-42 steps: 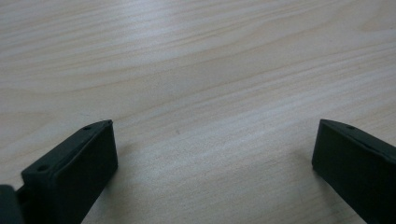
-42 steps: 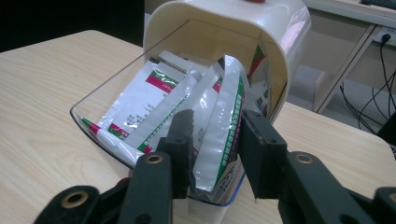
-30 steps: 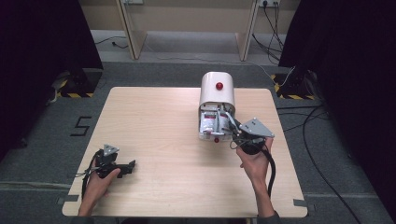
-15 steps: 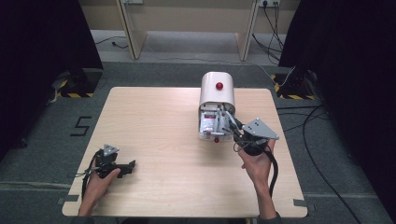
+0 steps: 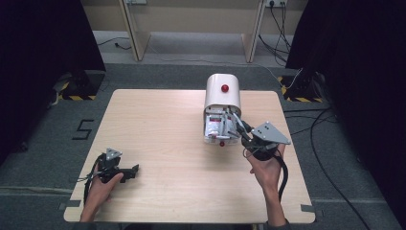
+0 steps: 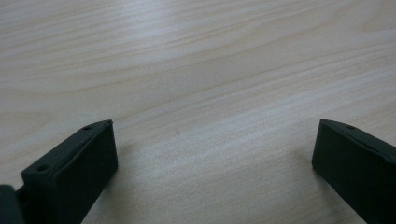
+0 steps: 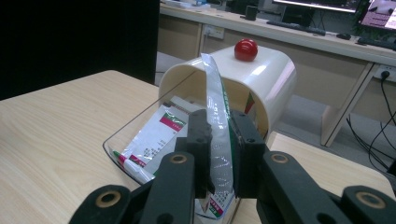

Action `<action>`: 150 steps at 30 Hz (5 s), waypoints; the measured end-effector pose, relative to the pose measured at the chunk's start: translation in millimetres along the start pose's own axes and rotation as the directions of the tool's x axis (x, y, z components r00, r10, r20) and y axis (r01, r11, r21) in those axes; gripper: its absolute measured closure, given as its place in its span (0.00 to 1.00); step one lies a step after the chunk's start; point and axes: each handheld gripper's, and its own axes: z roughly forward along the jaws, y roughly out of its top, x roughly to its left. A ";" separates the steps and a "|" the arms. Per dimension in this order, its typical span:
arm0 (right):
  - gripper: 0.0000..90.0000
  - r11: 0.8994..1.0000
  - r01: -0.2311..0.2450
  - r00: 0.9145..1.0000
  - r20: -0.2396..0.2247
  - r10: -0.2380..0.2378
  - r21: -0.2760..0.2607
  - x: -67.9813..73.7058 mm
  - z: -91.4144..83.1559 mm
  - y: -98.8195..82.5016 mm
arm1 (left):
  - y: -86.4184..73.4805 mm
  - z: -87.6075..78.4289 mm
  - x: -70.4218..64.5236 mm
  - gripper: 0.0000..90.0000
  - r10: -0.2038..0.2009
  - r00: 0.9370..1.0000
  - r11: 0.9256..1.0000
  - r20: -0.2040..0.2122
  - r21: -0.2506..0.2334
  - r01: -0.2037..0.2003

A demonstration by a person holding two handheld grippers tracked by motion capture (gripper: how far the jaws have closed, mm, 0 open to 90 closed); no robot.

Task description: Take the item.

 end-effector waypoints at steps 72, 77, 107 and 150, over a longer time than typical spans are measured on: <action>0.90 0.985 -0.135 0.976 0.186 0.113 0.110 -78.9 -20.2 -60.1 | 0.0 0.0 0.0 0.00 0.000 1.000 1.000 0.000 0.000 0.000; 0.90 0.983 -0.140 0.975 0.189 0.116 0.118 -81.0 -17.6 -63.7 | 0.0 0.0 -0.1 0.00 -0.001 1.000 1.000 0.000 -0.001 0.001; 0.90 0.960 -0.154 0.965 0.243 0.096 0.233 -97.1 19.0 -108.5 | 0.0 0.0 0.0 0.00 0.000 1.000 1.000 0.000 0.000 0.000; 0.73 0.921 -0.168 0.983 0.125 0.131 0.353 -75.4 57.2 -133.9 | 0.0 0.0 0.0 0.00 0.000 1.000 1.000 0.000 0.000 0.000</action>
